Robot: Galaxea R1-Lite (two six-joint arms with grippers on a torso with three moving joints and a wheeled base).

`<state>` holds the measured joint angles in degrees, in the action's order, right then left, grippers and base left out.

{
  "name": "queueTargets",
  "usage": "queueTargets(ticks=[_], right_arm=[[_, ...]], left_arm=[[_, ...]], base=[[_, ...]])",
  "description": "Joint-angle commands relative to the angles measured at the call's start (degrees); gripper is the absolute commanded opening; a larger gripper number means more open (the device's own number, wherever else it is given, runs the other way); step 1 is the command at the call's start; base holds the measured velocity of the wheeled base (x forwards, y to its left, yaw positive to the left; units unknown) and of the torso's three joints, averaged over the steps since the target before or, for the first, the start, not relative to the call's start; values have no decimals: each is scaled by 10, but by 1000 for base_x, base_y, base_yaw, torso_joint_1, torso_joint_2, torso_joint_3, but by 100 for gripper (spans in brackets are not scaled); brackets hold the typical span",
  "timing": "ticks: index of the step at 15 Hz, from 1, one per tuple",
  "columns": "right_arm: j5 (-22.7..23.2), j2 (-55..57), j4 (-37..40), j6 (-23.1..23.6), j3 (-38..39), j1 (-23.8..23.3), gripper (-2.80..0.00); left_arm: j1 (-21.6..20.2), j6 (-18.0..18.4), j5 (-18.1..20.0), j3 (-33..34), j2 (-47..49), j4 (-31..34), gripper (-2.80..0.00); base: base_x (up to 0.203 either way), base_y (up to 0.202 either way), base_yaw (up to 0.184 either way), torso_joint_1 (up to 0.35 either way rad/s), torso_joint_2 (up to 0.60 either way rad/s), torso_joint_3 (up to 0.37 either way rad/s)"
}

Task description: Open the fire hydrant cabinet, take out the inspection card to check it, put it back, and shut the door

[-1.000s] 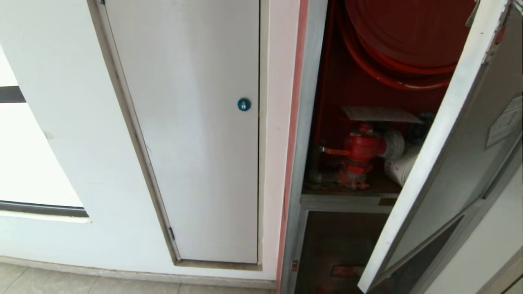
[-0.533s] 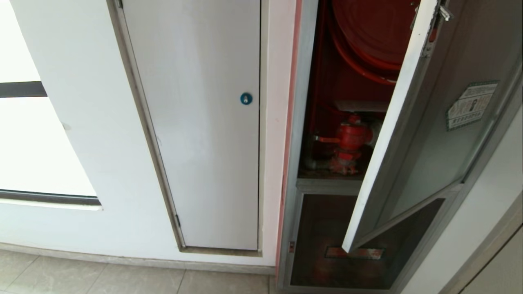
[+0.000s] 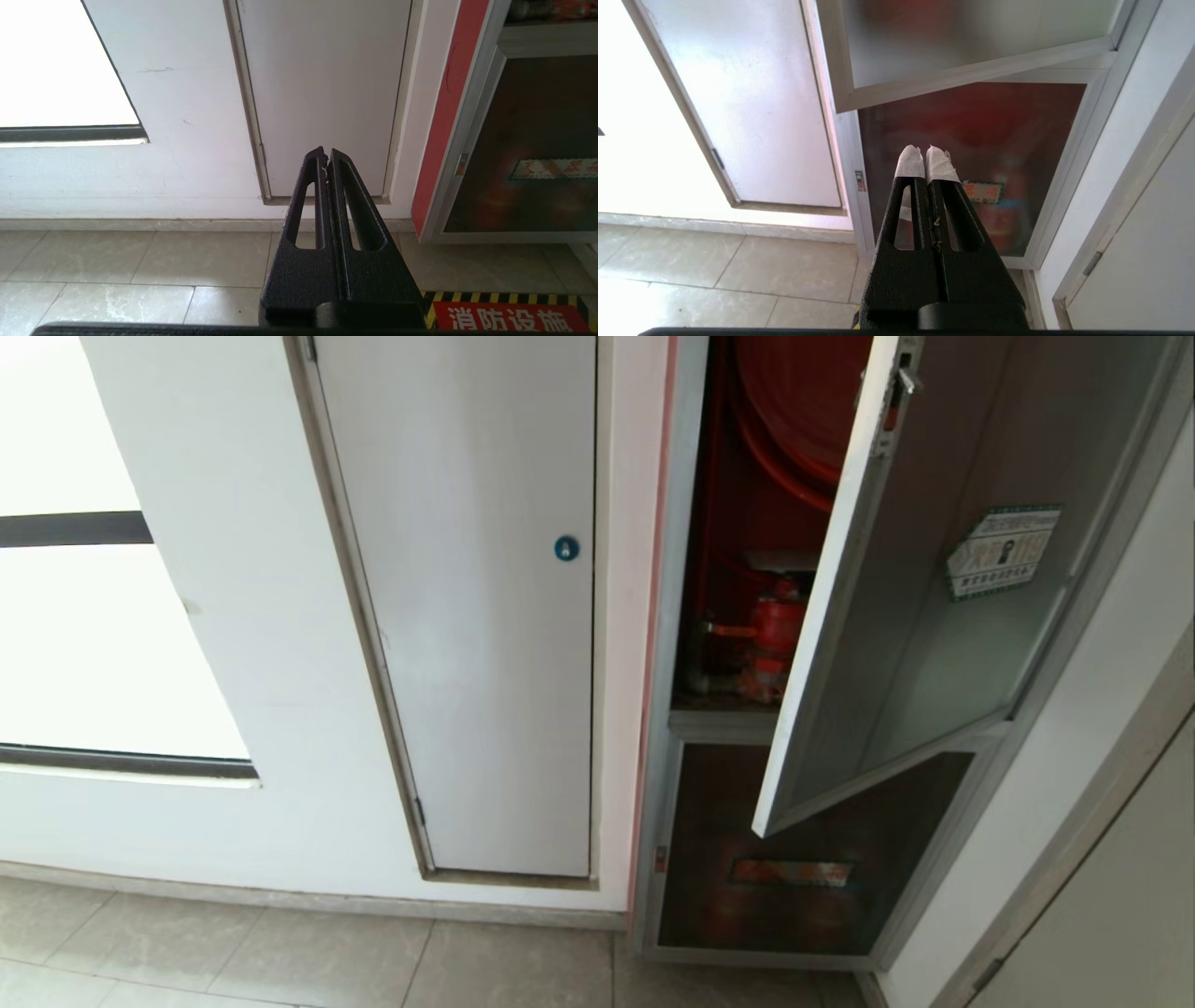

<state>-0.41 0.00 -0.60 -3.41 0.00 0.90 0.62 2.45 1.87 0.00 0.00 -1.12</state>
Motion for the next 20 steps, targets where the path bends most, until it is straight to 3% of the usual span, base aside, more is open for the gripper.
queueTargets(ticks=[1, 5, 20], right_arm=[[0, 1, 0, 0, 2, 0, -280], [1, 1, 0, 0, 2, 1, -280], [0, 1, 0, 0, 2, 1, -280]], left_arm=[[0, 0, 0, 7, 1, 0, -280], [0, -1, 0, 7, 1, 0, -280], [0, -1, 0, 7, 1, 0, -280]], base=[[-194, 0, 2, 2, 2, 2], [-159, 0, 1, -3, 0, 3], [0, 0, 0, 2, 0, 0]])
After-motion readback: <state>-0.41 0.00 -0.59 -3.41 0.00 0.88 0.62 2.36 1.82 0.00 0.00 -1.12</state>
